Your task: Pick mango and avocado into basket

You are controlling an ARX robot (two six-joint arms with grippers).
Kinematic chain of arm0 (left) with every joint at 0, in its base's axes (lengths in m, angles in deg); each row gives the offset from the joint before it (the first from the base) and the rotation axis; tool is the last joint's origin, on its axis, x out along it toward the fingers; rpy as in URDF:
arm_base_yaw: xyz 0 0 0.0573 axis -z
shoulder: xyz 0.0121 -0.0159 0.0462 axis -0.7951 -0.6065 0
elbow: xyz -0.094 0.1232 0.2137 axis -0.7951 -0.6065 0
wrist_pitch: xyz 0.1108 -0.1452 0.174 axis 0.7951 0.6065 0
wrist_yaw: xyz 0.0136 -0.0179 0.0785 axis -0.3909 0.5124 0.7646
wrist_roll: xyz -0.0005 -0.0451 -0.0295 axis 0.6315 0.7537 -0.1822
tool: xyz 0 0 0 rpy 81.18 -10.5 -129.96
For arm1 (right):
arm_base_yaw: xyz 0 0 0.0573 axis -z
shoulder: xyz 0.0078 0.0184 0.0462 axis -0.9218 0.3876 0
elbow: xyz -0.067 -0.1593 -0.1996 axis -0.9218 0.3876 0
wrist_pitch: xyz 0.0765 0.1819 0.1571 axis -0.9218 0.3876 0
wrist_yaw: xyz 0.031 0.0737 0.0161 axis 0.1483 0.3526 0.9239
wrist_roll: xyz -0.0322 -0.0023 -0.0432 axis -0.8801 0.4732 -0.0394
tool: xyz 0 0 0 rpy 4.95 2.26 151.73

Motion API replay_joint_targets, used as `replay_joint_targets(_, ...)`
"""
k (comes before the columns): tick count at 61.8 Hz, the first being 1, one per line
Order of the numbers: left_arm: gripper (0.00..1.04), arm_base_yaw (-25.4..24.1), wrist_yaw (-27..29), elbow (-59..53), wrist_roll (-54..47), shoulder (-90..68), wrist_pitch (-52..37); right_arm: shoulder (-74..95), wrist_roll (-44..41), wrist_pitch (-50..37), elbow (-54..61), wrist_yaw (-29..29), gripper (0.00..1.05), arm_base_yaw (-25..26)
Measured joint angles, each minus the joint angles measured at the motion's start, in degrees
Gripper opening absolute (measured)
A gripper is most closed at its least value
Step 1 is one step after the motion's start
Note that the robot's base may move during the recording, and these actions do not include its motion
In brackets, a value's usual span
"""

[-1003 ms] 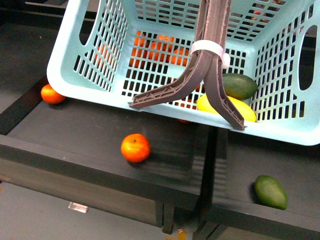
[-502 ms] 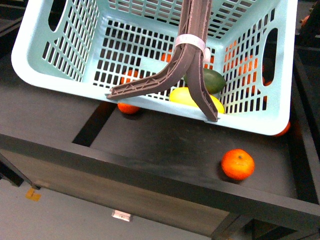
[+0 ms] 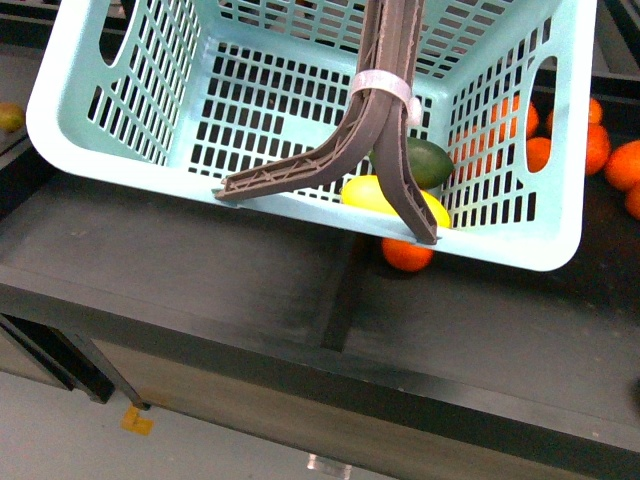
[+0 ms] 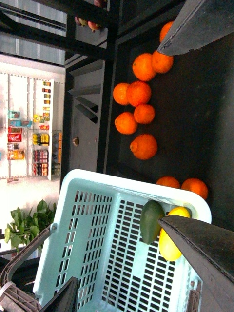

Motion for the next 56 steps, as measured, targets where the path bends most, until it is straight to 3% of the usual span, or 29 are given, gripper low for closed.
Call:
replay_joint_targets(35, 0.05, -0.59, 1.36, -0.02, -0.72, 0.00, 0.00, 0.00, 0.00, 0.04, 0.00, 0.02, 0.97, 0.07)
replay_joint_targets(56, 0.05, 0.39, -1.20, -0.02, -0.42, 0.00, 0.00, 0.00, 0.00, 0.04, 0.00, 0.02, 0.97, 0.07)
